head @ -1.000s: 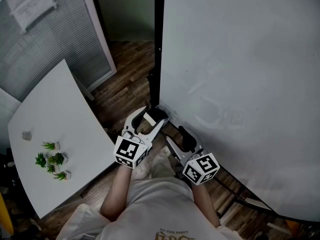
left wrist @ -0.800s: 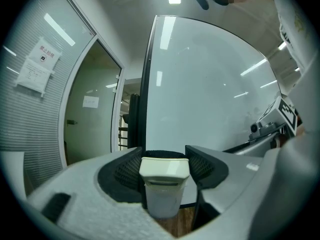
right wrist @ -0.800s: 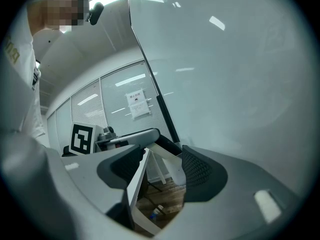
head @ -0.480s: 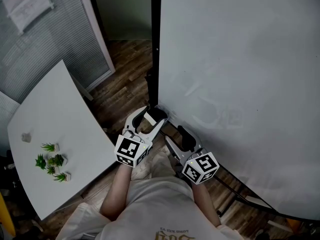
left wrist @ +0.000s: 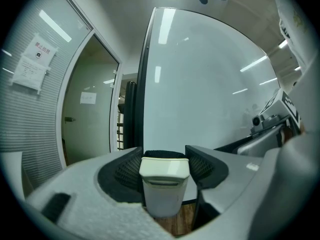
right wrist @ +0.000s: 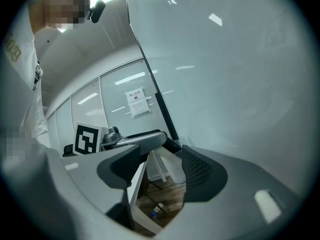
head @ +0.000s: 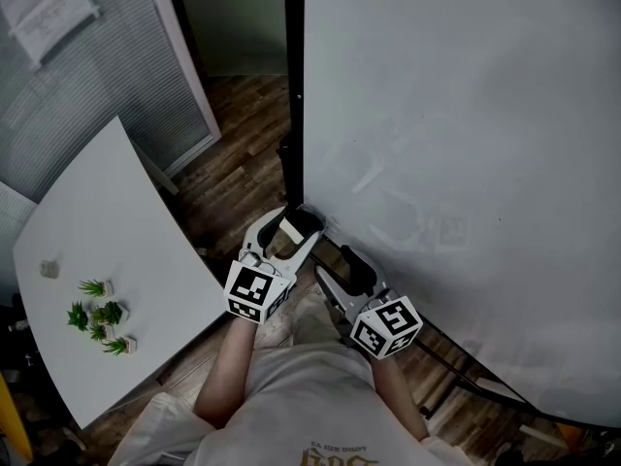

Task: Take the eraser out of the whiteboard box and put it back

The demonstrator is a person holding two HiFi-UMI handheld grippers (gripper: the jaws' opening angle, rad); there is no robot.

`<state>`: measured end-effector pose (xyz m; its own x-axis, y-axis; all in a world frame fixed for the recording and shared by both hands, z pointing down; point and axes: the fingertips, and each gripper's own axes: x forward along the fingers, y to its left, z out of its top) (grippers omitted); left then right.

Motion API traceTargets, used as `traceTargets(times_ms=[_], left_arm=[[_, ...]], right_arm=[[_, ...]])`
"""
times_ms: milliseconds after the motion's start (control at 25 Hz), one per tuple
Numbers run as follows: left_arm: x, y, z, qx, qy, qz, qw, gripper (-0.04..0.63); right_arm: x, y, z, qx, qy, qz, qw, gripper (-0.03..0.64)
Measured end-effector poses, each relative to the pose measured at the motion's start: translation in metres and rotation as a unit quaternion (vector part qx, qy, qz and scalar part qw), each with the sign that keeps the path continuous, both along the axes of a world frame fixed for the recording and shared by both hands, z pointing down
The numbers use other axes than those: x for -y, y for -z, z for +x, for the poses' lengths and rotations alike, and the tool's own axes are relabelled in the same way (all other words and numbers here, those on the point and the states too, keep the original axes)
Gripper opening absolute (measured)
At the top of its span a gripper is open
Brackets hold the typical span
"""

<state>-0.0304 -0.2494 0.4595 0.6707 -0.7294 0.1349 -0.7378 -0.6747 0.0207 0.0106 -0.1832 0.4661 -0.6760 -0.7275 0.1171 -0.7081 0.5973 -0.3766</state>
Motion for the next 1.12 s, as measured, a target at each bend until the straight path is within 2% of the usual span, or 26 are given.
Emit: traceTargets(times_ms=[800,1120], left_arm=[[0.013,-0.024,0.012,0.030,-0.004,-0.014,0.9994,0.268],[0.015,-0.028,0.013,0.031,-0.004,-0.023,0.9992,0.268]], right_arm=[[0.006,-0.014,0.003,-0.008,0.005,-0.015,1.000,0.255],[0.007,-0.015,0.007,-0.011,0.003,-0.016,1.000,0.255]])
